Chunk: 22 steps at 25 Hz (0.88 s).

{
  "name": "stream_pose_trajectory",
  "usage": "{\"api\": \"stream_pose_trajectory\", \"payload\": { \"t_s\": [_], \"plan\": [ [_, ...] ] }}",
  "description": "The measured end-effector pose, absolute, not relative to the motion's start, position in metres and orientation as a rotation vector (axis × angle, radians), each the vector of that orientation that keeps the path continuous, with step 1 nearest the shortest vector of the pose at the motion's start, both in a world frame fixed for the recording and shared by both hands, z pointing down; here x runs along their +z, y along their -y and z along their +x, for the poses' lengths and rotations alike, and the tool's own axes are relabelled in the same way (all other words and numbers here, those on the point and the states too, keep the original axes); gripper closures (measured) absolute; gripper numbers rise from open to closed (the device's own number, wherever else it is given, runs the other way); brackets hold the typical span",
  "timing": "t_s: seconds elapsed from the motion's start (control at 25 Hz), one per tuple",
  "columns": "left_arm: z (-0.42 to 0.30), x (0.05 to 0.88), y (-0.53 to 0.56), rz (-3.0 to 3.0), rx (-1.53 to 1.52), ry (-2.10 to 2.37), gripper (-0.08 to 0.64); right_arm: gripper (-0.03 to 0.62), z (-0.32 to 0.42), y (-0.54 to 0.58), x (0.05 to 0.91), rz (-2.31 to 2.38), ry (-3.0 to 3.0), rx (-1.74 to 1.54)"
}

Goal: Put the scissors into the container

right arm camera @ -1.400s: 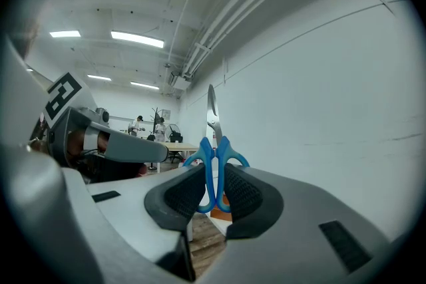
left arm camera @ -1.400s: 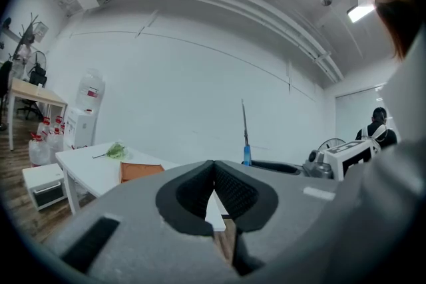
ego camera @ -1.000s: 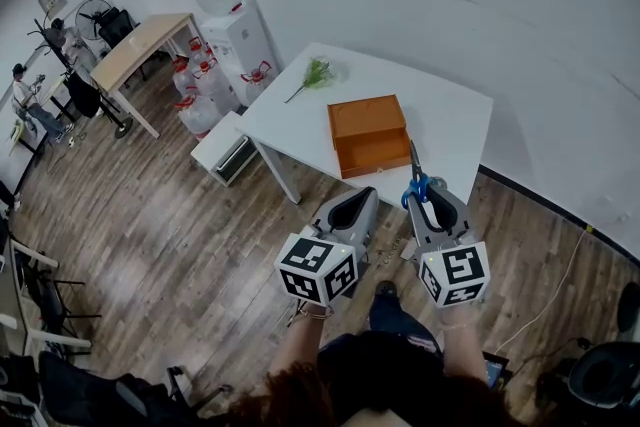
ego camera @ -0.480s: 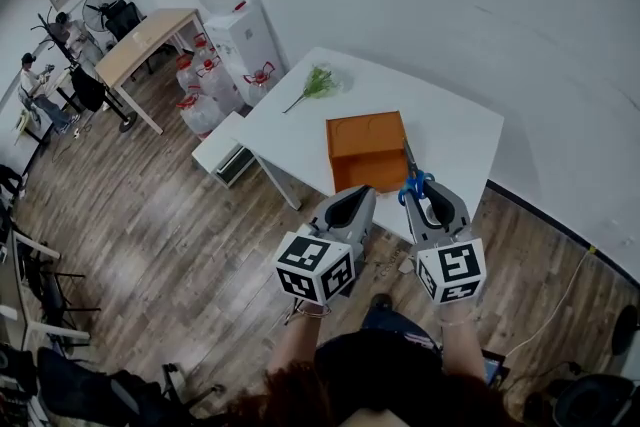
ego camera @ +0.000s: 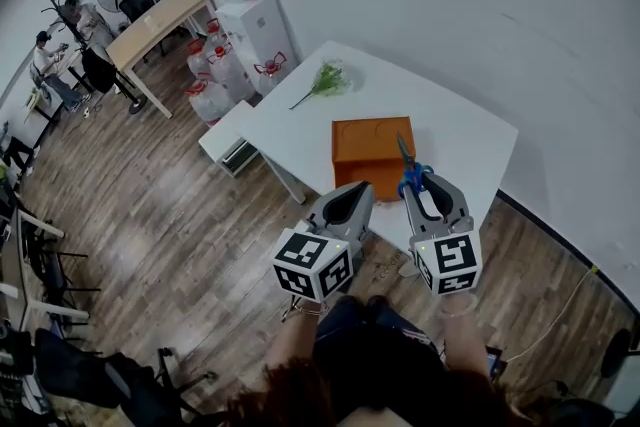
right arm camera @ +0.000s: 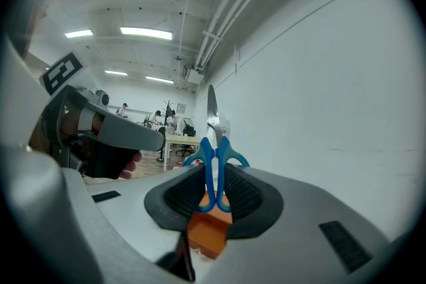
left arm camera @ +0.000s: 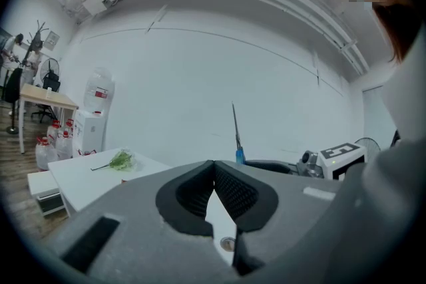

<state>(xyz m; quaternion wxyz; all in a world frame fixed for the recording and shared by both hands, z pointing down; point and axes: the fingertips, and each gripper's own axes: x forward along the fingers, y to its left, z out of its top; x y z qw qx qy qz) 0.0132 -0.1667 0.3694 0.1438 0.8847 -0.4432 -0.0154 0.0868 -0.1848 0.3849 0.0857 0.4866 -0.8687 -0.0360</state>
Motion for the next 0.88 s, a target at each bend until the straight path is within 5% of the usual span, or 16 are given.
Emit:
{"api": "stream_pose_trajectory", "payload": {
  "t_s": [0.88],
  "plan": [
    [-0.015,0.371,0.244,2.553,-0.052,1.259,0.545,0.512,0.059,0.249,0.436,1.281,2.430,-0.172]
  ]
}}
